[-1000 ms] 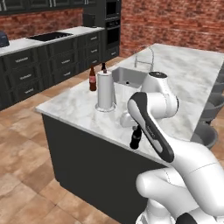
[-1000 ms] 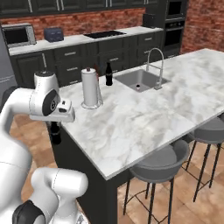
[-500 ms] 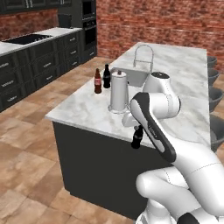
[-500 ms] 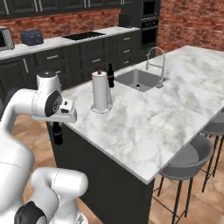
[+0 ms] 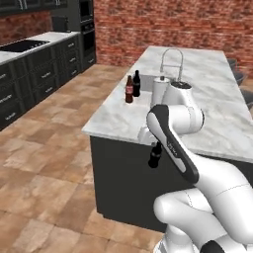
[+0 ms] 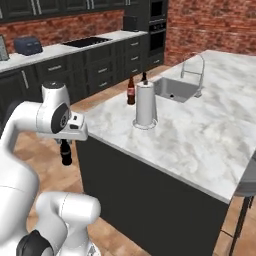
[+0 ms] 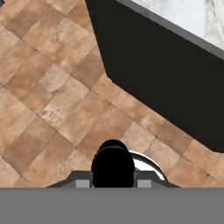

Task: Place the large bottle from the dining counter next to the other large bottle outside the sink, and place the small bottle from the dining counter next to the other small bottle inside the sink.

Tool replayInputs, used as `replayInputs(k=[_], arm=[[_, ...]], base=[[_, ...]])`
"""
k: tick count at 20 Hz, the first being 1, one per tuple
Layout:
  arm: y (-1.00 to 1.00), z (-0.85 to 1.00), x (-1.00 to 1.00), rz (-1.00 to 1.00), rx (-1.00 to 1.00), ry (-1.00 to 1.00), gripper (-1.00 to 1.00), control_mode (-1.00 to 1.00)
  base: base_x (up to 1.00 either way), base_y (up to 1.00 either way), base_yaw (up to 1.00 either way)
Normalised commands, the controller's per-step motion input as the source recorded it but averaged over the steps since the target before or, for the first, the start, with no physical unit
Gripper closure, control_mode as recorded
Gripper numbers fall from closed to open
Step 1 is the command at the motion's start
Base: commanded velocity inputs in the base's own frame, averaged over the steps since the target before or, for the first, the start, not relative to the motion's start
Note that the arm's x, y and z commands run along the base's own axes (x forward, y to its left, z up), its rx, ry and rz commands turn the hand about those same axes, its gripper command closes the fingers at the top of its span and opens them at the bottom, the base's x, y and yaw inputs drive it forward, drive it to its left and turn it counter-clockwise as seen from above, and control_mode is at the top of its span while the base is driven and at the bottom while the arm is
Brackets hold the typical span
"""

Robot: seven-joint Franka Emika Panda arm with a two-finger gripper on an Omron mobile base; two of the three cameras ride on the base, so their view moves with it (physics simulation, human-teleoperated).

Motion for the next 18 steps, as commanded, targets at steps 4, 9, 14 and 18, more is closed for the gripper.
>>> replayInputs(k=[4,9,14,18], arm=[[0.0,0.0,0.0,0.0,0.0,0.0,1.0,1.0],[0.0,0.0,0.0,0.0,0.0,0.0,1.0,1.0],[0.0,0.0,0.0,0.0,0.0,0.0,1.0,1.0],[0.0,0.0,0.0,0.0,0.0,0.0,1.0,1.0]], base=[[0.16,1.0,-0.32],[0.32,1.0,-0.35],[0.52,1.0,-0.38],[0.61,1.0,-0.38]])
